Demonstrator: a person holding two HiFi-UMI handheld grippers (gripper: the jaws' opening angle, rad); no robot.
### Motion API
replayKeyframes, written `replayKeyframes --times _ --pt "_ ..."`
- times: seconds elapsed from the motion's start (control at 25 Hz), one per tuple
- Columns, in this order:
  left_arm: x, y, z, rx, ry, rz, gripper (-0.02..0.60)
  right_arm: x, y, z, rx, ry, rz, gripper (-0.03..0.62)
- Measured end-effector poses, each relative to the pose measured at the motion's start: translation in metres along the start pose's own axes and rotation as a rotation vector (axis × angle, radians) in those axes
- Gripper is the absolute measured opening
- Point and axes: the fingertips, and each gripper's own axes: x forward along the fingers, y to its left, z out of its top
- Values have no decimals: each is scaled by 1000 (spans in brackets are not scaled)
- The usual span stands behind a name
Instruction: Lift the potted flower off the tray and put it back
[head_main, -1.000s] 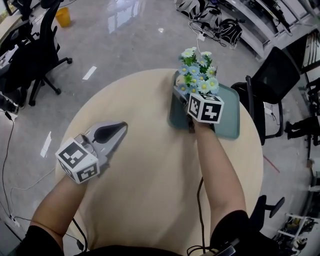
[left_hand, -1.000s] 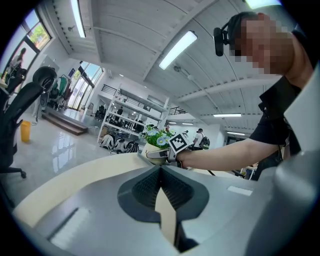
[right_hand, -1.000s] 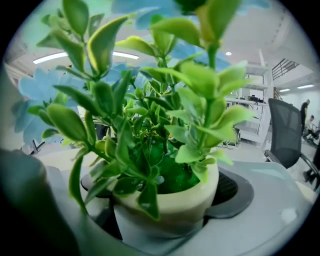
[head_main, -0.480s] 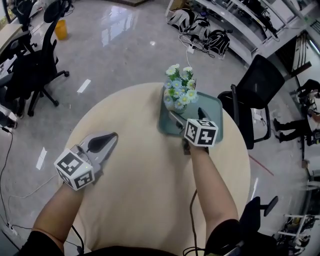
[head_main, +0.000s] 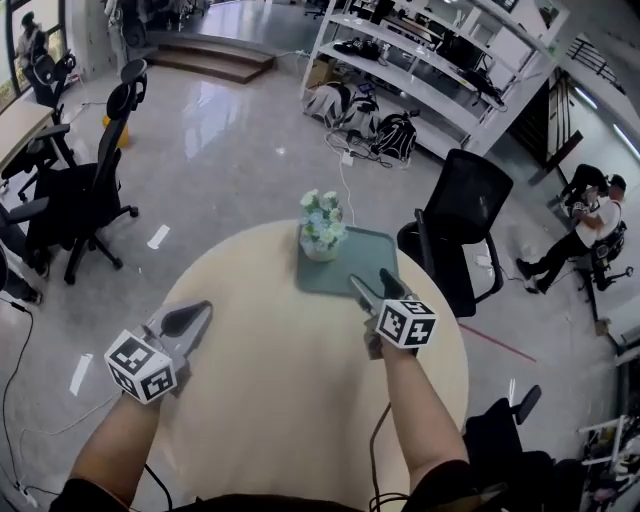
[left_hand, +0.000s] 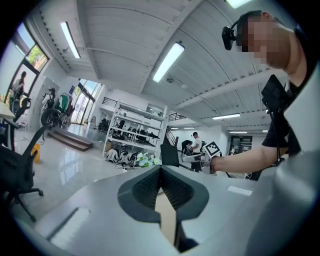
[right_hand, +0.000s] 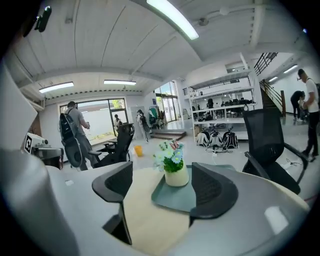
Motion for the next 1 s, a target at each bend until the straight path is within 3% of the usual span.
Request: replayKeyframes --times 0.32,0.48,0.64,1.0 --pt "-87 -39 75 50 -77 -54 -3 -122 97 52 18 -157 48 236" --pt "-118 -58 113 88 -111 -98 -3 -184 130 73 0 -228 5 156" --pt "-150 -75 136 113 -124 -130 -3 -242 153 81 -19 -263 -69 14" --pt "-185 -132 168 142 -157 -174 -4 -355 171 93 -38 -321 -115 12"
